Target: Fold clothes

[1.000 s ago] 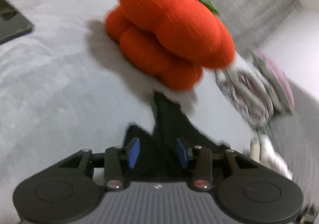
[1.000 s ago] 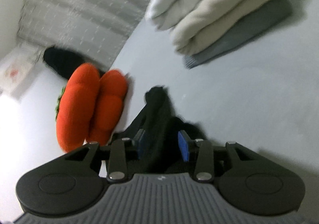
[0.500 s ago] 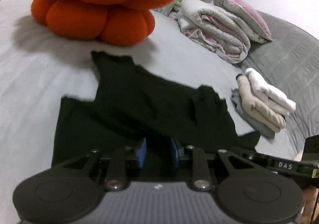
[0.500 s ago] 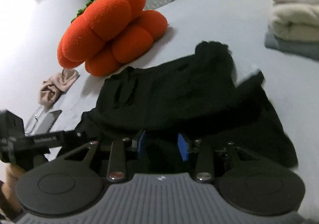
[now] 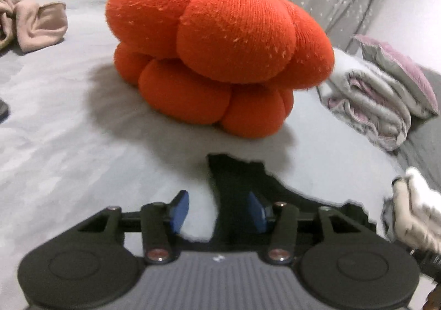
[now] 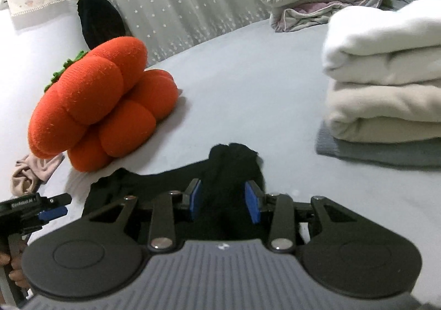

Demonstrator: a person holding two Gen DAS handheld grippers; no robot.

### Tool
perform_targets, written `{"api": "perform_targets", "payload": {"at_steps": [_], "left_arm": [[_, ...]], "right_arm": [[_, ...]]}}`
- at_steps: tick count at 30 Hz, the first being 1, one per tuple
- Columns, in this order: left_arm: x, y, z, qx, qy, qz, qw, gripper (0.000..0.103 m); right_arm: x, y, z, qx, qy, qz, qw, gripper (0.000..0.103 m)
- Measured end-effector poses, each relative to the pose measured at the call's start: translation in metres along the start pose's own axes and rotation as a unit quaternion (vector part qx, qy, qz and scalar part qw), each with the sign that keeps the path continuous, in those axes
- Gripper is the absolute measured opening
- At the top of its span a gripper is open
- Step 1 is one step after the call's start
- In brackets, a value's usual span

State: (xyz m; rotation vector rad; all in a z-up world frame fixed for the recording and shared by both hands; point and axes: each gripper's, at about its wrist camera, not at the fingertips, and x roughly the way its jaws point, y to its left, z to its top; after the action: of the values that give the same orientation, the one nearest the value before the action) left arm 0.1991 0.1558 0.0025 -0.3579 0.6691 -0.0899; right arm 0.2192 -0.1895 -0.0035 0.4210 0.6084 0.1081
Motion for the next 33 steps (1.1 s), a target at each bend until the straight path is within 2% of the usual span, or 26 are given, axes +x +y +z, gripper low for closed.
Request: {"api": "perform_targets", "payload": {"at_steps": [4,10,14,18,22,24,26,28,29,30,31,32,33], "left_arm": [[-0.028,0.02,-0.016,-0.025,0.014,0.005,0.9996,0.054],[-0.076,0.052,-0.043,-0.12,0.034,-0.009,0.9921,0.057],[-0.1,0.071,-0.067,-0.185,0.063,-0.023,0.9804,0.06],[-0.1,0.081,-0.097,-0.257,0.091,-0.072,0.9595,0.06],[-0.091,0.067,-0.112,-0.282,0.047,-0.073,0.9556,0.059],[-0.086,0.062,-0.119,-0.304,0.018,-0.069,0.9498,0.058],[-0.082,0.053,-0.123,-0.304,-0.011,-0.056,0.9509,0.057],[-0.079,0.043,-0.126,-0.298,-0.039,-0.041,0.953,0.054],[-0.077,0.037,-0.127,-0.289,-0.049,-0.031,0.9554,0.054],[-0.073,0.03,-0.128,-0.275,-0.057,-0.02,0.9595,0.05],[-0.07,0.023,-0.128,-0.261,-0.065,-0.009,0.9632,0.045],[-0.068,0.019,-0.127,-0.252,-0.067,0.001,0.9655,0.015],[-0.068,0.018,-0.124,-0.25,-0.062,0.009,0.9663,0.004]], "right_arm": [[-0.022,-0.007,-0.008,0.021,0.012,0.003,1.0,0.04],[-0.066,-0.017,-0.02,0.066,0.025,-0.004,0.998,0.041],[-0.094,-0.026,-0.038,0.107,0.04,-0.01,0.993,0.045],[-0.104,-0.034,-0.061,0.164,0.061,0.004,0.985,0.045],[-0.093,-0.035,-0.081,0.219,0.079,0.022,0.972,0.045],[-0.082,-0.037,-0.088,0.246,0.061,0.029,0.967,0.045],[-0.075,-0.042,-0.091,0.279,0.036,0.034,0.959,0.044],[-0.067,-0.046,-0.091,0.298,0.015,0.031,0.954,0.038],[-0.063,-0.047,-0.09,0.305,0.006,0.028,0.952,0.031],[-0.059,-0.047,-0.09,0.308,-0.001,0.024,0.951,0.023],[-0.055,-0.047,-0.089,0.304,-0.005,0.018,0.953,0.019],[-0.051,-0.045,-0.089,0.296,-0.007,0.012,0.955,0.012],[-0.05,-0.045,-0.089,0.286,-0.008,0.008,0.958,0.009]]}}
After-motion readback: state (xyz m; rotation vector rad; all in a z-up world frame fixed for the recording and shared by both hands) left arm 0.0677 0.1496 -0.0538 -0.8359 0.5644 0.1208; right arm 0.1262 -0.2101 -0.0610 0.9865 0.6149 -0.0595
